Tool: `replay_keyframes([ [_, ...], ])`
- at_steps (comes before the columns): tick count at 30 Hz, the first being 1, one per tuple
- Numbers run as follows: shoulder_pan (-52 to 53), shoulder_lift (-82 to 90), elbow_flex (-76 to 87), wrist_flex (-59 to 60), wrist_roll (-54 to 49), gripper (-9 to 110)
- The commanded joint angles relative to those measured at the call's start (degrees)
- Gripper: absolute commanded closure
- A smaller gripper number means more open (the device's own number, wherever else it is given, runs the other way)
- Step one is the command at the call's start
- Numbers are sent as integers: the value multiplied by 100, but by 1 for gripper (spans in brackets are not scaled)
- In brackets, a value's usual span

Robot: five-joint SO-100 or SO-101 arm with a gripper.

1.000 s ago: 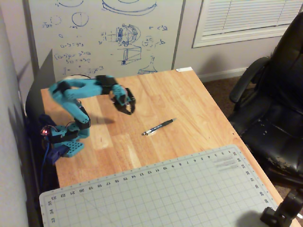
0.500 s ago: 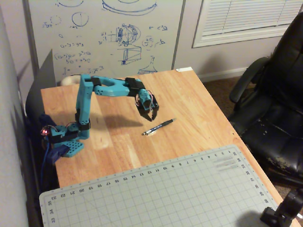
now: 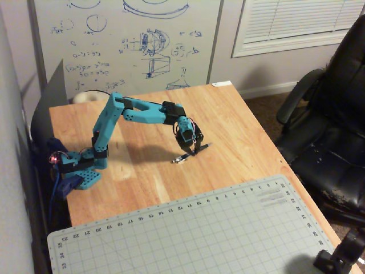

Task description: Touch the pen.

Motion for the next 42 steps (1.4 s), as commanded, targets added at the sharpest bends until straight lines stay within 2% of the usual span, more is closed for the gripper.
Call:
replay_keyframes([
  [1,18,149,-457,-35,-97,101],
  [42,-290,-97,-457,-9,-9,101],
])
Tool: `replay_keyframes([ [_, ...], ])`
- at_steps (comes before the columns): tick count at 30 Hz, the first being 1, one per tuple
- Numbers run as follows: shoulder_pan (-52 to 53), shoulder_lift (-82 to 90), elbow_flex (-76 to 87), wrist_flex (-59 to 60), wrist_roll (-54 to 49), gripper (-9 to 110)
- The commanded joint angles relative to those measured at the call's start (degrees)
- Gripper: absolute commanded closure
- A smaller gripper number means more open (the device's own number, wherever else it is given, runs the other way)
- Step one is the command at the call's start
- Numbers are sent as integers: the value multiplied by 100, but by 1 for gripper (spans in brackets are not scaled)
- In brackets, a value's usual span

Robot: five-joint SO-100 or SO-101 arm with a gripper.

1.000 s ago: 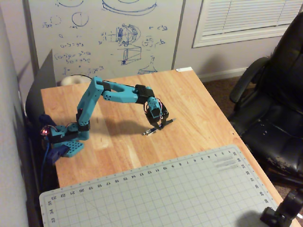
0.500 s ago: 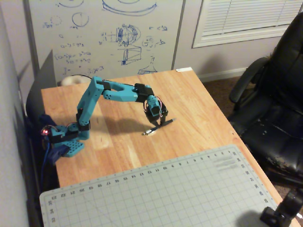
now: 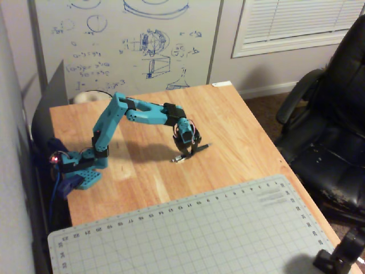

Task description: Touch the pen.

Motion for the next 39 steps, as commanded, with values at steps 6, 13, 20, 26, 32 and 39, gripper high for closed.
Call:
replay_keyframes([
  [6,-229,580,-431,44,35,101],
  [13,-264,686,-536,545,44,101],
  [20,-413,896,-483,624,62,101],
  [26,-519,1002,-431,624,817,101],
  [32,-615,949,-422,624,949,101],
  [39,-642,923,-404,624,940,101],
])
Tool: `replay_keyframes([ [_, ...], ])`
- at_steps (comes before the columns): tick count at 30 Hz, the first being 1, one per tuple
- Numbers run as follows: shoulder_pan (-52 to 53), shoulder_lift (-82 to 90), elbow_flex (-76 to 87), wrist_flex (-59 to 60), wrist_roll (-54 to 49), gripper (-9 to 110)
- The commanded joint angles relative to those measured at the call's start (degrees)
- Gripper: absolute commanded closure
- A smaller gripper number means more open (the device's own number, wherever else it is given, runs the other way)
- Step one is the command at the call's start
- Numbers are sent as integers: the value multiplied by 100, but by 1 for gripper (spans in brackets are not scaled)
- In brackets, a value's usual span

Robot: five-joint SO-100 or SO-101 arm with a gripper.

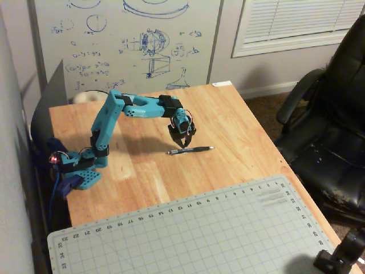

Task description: Touch the pen.

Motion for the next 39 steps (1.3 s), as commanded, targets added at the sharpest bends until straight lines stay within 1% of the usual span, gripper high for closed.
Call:
replay_keyframes([
  [1,-35,571,-404,18,44,101],
  [5,-9,334,-439,9,44,101],
  [39,167,255,-114,-62,44,101],
])
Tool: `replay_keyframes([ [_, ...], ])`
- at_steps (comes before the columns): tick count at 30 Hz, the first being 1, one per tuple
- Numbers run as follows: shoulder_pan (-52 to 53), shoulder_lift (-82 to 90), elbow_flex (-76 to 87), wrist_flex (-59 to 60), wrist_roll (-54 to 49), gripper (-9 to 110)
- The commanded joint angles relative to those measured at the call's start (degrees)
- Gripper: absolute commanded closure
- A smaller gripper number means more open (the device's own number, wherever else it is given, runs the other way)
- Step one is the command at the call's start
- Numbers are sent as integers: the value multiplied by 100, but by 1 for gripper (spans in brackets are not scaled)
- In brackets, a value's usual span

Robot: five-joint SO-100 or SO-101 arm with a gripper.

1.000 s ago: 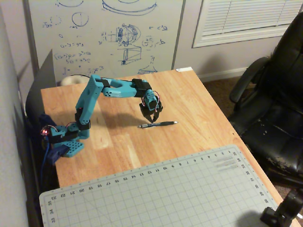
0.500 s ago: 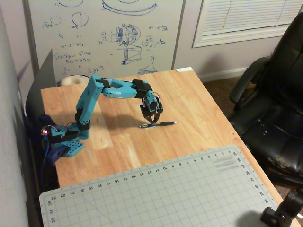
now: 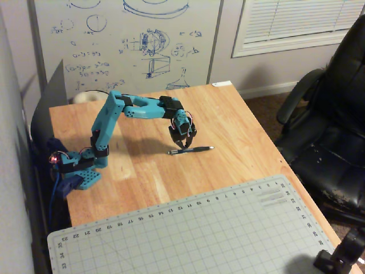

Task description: Touch the pen.

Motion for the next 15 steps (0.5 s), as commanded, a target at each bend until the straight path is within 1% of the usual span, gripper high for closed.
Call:
replay_keyframes([
  [1,44,255,-105,-62,44,101],
  [15,53,158,97,-62,44,101],
])
